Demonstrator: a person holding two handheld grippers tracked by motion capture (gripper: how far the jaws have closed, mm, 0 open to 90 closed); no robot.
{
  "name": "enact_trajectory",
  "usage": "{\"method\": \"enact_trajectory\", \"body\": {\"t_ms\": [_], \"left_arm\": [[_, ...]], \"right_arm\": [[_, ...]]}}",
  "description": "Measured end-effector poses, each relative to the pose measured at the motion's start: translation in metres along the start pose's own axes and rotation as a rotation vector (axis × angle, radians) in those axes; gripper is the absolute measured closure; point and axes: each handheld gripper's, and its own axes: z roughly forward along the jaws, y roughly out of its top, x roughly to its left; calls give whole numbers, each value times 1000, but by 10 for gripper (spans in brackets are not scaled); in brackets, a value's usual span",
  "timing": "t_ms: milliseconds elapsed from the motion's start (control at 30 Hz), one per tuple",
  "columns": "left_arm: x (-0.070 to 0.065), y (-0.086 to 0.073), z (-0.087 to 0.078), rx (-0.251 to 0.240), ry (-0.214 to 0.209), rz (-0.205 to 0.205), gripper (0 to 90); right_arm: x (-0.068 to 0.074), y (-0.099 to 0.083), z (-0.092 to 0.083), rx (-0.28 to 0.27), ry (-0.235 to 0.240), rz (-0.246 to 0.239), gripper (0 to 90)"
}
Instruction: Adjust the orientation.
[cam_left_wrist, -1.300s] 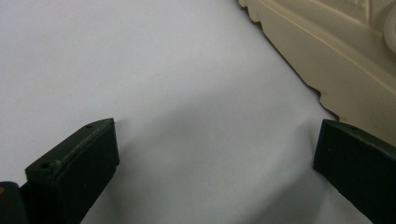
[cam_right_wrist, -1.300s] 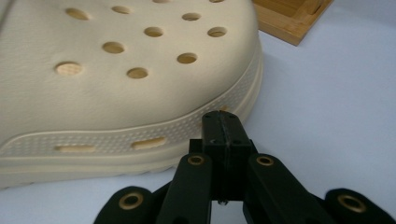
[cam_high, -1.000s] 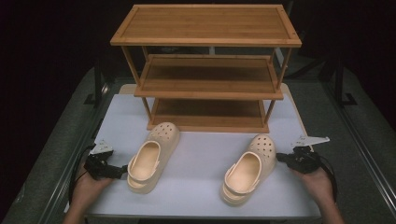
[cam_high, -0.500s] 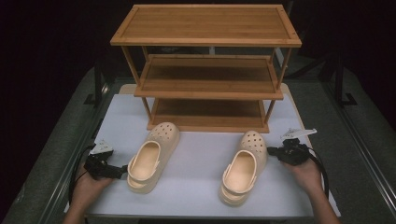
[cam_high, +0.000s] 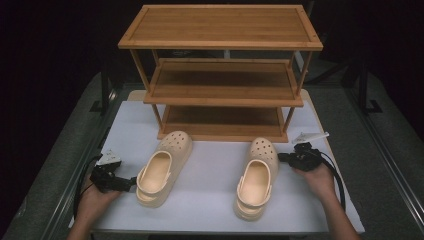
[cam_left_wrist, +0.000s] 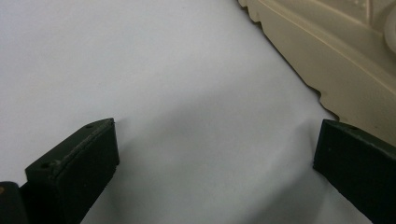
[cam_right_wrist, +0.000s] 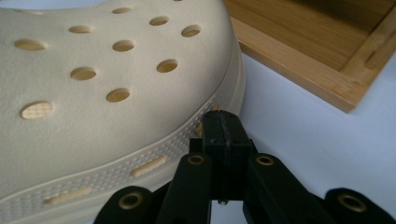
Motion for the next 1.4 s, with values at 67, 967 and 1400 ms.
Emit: {"method": "enact_trajectory", "body": {"t_ms": [67,967,1400], "left_arm": [[0,0,0,0,0,0,0],[0,0,0,0,0,0,0],[0,0,0,0,0,0,0]], "right_arm": [[2,3,2,-1,4,-6,899],[18,27,25,-4,25,-33,899],[28,41,38,0,41,-65,899]]}}
